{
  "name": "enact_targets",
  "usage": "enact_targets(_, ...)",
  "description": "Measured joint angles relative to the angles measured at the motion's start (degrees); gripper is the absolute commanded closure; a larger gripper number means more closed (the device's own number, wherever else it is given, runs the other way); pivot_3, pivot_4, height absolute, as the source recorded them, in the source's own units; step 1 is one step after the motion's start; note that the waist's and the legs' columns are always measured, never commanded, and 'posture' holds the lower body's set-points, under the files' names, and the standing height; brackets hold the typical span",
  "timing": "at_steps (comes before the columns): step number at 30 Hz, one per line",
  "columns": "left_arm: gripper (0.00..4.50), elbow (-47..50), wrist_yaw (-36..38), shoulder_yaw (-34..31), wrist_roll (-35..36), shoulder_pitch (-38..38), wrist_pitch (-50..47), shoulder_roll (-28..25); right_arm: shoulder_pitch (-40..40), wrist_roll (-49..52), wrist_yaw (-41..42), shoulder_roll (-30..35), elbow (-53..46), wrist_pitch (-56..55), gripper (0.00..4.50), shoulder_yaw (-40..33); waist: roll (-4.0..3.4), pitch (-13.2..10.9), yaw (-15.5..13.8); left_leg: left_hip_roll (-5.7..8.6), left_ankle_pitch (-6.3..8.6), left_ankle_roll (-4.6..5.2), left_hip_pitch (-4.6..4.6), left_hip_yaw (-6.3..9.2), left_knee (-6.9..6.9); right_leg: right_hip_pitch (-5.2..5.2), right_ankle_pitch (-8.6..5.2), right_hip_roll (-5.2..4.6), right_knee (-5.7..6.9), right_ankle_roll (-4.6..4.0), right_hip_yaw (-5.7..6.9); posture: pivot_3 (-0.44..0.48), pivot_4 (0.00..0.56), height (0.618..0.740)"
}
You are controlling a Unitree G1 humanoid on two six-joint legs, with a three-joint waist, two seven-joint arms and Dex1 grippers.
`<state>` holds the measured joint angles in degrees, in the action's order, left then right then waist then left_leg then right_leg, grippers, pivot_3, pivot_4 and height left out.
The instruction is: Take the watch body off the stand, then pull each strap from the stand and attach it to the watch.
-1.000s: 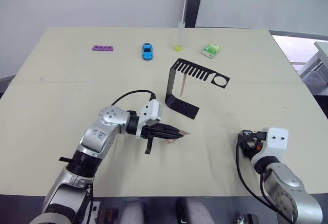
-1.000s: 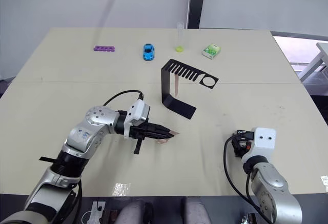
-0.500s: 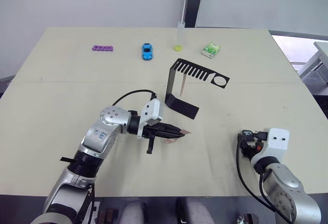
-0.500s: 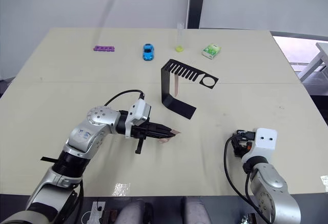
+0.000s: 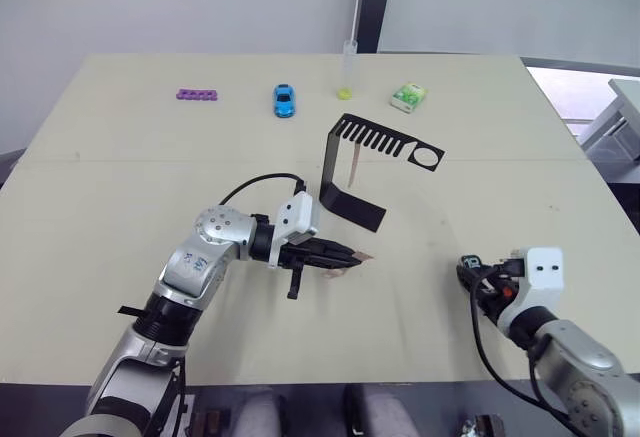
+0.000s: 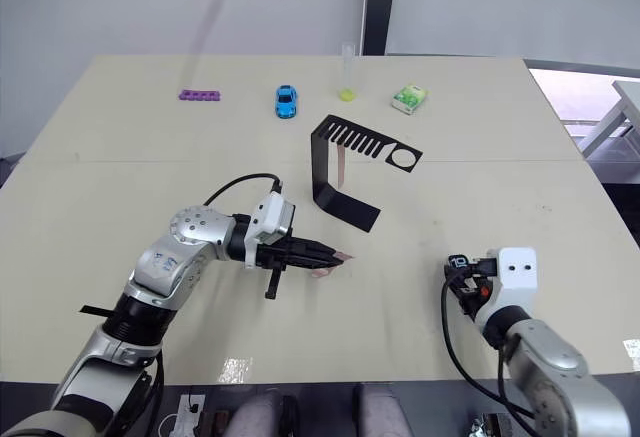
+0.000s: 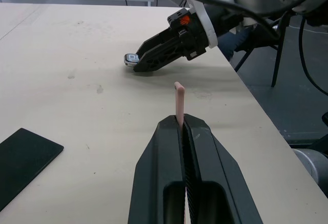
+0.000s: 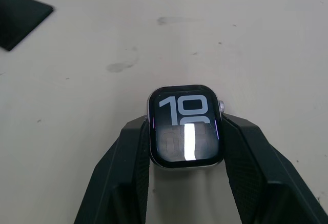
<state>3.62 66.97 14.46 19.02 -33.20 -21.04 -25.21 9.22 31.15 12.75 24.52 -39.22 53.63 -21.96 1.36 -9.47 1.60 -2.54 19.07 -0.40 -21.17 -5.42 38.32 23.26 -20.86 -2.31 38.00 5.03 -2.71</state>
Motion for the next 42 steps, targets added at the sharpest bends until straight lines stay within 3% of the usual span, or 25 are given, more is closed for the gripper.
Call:
enact_targets(3, 4.50, -0.1, 0.0, 0.0, 0.0, -0.3, 0.5, -0.1, -0.1, 1.9, 3.0, 7.0, -1.0, 2.6, 2.95, -2.1, 0.01, 0.0, 0.0, 0.02, 0.01, 0.01, -0.02, 0.00, 0.01, -0.01, 0.00, -0.01, -0.04, 0.00, -0.01, 0.000, 0.150, 0.740)
enact_targets(12, 4.50, -0.1, -0.2, 0.0, -1.3, -0.4, 3.8, -0.1, 0.0, 4.0, 10.0, 14.1, -0.5, 2.6, 2.95, -2.7, 0.01, 0.0, 0.0, 0.01, 0.01, 0.01, -0.01, 0.00, 0.02, -0.01, 0.00, 0.02, -0.04, 0.00, -0.02, 0.000, 0.150, 0.740)
enact_targets(23, 4.50, -7.3, 2.8, 2.7, -10.4, -3.2, 27.9, -0.7, -13.1, 28.5, 13.5, 18.5, 4.9, 19.8, 2.95, -4.7, 0.02, 0.0, -0.1, -0.03, 0.02, 0.05, -0.04, 0.00, 0.13, -0.01, 0.00, 0.00, -0.02, 0.00, -0.01, 0.000, 0.150, 0.740)
enact_targets(32, 4.50, -13.9, 3.1, 4.8, -15.0, -7.0, 38.3, 0.6, -25.7, 44.8, 8.2, 20.1, 14.2, 30.5, 2.95, 0.1, 0.02, 0.0, 0.0, -0.06, 0.07, 0.12, -0.13, 0.02, 0.25, 0.01, 0.00, -0.02, -0.01, 0.00, 0.02, 0.000, 0.150, 0.740)
enact_targets(42, 4.50, -16.5, 0.9, 5.3, -17.8, -9.1, 42.9, 1.9, -29.7, 55.2, -1.0, 20.2, 20.4, 31.1, 2.95, 6.6, 0.02, 0.0, 0.0, -0.08, 0.08, 0.15, -0.20, 0.06, 0.36, 0.02, 0.01, -0.06, 0.00, 0.01, 0.07, 0.000, 0.150, 0.740)
